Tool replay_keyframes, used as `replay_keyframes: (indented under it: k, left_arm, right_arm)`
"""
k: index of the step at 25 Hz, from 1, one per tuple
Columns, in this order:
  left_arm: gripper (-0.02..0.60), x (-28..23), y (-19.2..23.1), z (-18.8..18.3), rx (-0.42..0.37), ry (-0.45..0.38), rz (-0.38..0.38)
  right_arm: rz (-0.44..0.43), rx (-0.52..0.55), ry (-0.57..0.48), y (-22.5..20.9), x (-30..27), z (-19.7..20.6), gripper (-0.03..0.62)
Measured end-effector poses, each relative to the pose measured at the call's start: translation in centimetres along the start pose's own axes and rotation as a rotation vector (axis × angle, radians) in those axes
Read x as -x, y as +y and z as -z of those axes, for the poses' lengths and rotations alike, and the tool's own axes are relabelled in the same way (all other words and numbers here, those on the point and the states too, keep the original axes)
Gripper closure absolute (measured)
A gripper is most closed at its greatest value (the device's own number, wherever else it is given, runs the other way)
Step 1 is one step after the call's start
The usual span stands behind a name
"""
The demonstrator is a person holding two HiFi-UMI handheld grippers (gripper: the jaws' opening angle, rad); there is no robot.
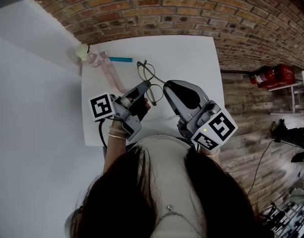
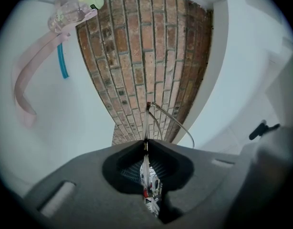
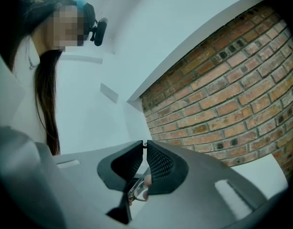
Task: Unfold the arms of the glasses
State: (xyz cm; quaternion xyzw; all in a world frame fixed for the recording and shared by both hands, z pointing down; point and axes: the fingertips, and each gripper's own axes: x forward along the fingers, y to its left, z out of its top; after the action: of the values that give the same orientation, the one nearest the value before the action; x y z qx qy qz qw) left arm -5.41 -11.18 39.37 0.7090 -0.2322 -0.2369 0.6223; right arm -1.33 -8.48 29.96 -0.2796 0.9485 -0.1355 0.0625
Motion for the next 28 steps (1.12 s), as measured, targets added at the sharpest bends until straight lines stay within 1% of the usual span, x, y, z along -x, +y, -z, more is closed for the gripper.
replay_keyframes:
  k: [16, 28]
  left_arm:
    - [0.556, -0.5, 0.4, 1.3, -0.026, 0.045, -0.021]
    - [0.555, -0.7, 0.4, 2.2, -0.031, 0.076, -0.030]
  right_arm:
    - [0.030, 0.000, -0.045, -1.1, 0.5, -1.3, 0.563]
    - [0.054, 0.002, -0.069, -1.7, 0.9, -1.9, 0.562]
